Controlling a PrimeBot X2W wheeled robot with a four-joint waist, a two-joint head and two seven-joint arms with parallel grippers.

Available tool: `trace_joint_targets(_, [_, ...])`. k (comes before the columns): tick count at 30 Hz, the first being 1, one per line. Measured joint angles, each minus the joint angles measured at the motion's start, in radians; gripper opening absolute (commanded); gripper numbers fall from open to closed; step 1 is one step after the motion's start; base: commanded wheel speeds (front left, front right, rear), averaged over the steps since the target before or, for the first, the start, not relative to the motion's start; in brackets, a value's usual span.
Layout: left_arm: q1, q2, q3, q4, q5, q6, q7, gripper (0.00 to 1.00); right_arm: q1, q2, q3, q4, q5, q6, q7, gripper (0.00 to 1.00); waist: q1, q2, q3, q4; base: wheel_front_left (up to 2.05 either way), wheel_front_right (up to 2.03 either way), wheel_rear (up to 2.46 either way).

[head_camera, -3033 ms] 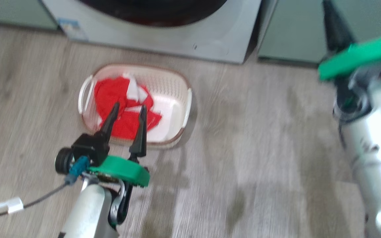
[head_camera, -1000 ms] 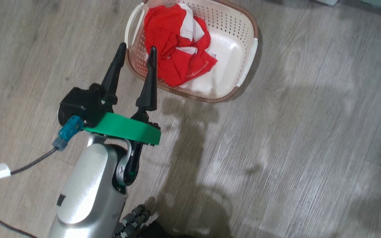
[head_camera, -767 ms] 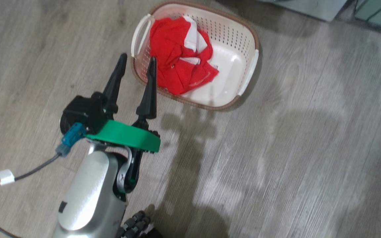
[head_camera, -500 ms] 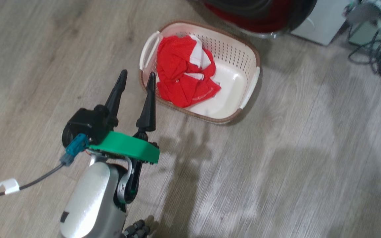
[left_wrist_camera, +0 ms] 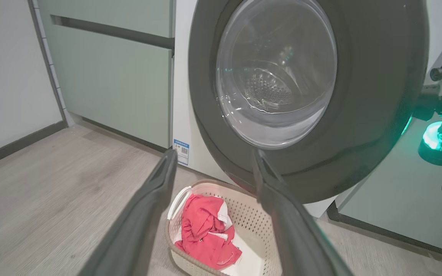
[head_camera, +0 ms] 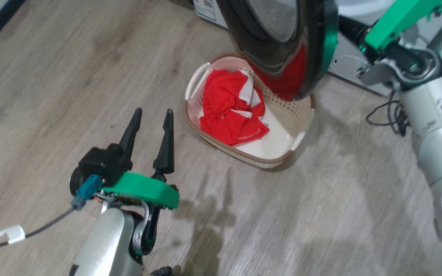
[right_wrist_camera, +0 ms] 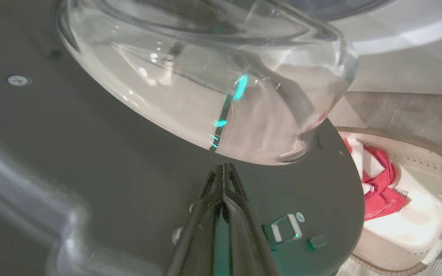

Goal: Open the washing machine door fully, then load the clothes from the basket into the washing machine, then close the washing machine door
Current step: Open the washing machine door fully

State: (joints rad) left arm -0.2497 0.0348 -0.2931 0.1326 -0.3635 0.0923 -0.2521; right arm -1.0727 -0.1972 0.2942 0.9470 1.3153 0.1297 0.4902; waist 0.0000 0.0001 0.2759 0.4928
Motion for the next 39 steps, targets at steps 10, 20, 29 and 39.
trace_joint_targets(10, [0.047, 0.001, 0.018, 0.009, 0.018, 0.0, 0.0, 1.0, 0.102, 0.043, 0.028, -0.042, 0.053, 0.0, 0.03, 0.0, 0.0, 0.0, -0.07, 0.06, 0.0, 0.0, 0.0])
trace_joint_targets(20, [0.082, 0.002, 0.07, -0.008, 0.03, 0.01, 0.0, 1.0, 0.105, 0.097, 0.076, -0.054, 0.087, 0.0, 0.056, 0.0, 0.0, 0.0, -0.086, 0.066, 0.0, 0.0, 0.0])
trace_joint_targets(29, [0.09, 0.001, 0.09, -0.013, 0.033, 0.014, 0.0, 1.0, 0.105, 0.105, 0.117, -0.054, 0.129, 0.0, 0.057, 0.0, 0.0, 0.0, -0.089, 0.068, 0.0, 0.0, 0.0])
trace_joint_targets(39, [0.094, 0.001, 0.096, -0.013, 0.048, 0.013, 0.0, 1.0, 0.124, 0.113, 0.159, -0.06, 0.183, 0.0, 0.055, 0.0, 0.0, 0.0, -0.11, 0.066, 0.0, 0.0, 0.0])
